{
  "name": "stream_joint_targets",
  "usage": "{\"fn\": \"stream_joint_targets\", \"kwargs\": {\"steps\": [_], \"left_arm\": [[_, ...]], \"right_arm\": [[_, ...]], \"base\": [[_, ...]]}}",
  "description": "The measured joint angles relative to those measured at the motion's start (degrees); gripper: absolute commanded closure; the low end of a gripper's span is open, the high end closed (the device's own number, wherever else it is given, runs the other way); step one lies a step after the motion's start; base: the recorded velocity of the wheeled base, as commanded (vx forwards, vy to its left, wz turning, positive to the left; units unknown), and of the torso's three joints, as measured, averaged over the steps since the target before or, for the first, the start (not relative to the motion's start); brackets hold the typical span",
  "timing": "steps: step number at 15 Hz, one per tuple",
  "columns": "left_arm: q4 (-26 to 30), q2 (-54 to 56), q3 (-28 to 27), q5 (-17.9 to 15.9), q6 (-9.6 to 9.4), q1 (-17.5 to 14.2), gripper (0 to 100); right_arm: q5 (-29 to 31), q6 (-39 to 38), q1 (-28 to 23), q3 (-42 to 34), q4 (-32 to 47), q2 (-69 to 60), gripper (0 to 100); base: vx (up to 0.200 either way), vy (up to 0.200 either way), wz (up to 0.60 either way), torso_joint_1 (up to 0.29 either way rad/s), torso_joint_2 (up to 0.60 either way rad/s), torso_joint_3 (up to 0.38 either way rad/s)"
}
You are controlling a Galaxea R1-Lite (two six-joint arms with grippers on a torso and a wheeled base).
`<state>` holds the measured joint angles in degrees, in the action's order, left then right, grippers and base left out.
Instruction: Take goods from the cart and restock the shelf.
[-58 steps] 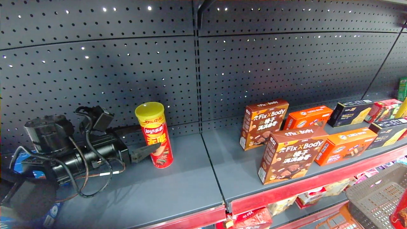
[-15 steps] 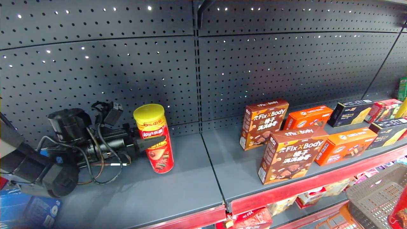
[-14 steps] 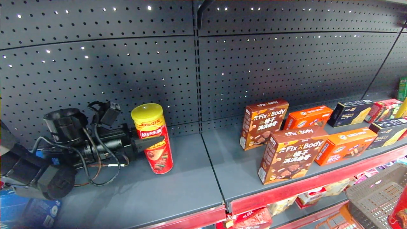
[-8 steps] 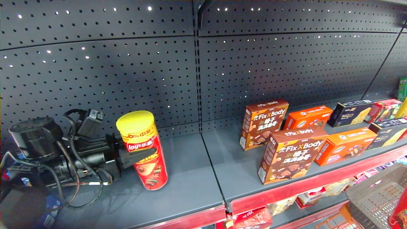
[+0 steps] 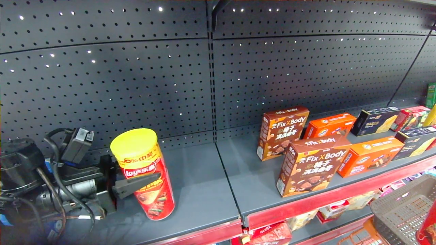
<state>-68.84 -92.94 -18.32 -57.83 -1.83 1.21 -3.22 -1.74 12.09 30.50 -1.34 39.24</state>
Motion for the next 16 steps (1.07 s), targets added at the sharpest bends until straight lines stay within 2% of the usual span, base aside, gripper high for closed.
{"fn": "stream_joint_targets", "kwargs": {"steps": [3, 7, 13, 14, 16], "left_arm": [[-5.7, 0.4, 3.7, 0.0, 0.02, 0.0, 100], [-9.8, -1.1, 7.5, 0.1, 0.05, 0.1, 100], [-10.3, -2.8, 7.6, 0.1, 0.02, 0.1, 100], [-10.3, -3.0, 7.6, 0.2, -0.09, 0.1, 0], [-10.4, -3.4, 7.5, 0.2, -0.17, 0.2, 0]], "right_arm": [[0.0, 0.0, 0.0, 0.0, 0.1, 0.0, 100], [0.0, 0.0, 0.0, 0.2, 0.1, 0.0, 100], [0.0, 0.0, 0.0, -0.1, 0.1, 0.0, 100], [0.0, 0.0, 0.0, -0.1, 0.1, 0.0, 100], [0.0, 0.0, 0.0, -0.2, 0.1, 0.0, 100]], "base": [[0.0, 0.0, 0.0, 0.0, 0.0, 0.0], [0.0, 0.0, 0.0, 0.0, 0.0, 0.0], [0.0, 0.0, 0.0, 0.0, 0.0, 0.0], [0.0, 0.0, 0.0, 0.0, 0.0, 0.0], [0.0, 0.0, 0.0, 0.0, 0.0, 0.0]]}}
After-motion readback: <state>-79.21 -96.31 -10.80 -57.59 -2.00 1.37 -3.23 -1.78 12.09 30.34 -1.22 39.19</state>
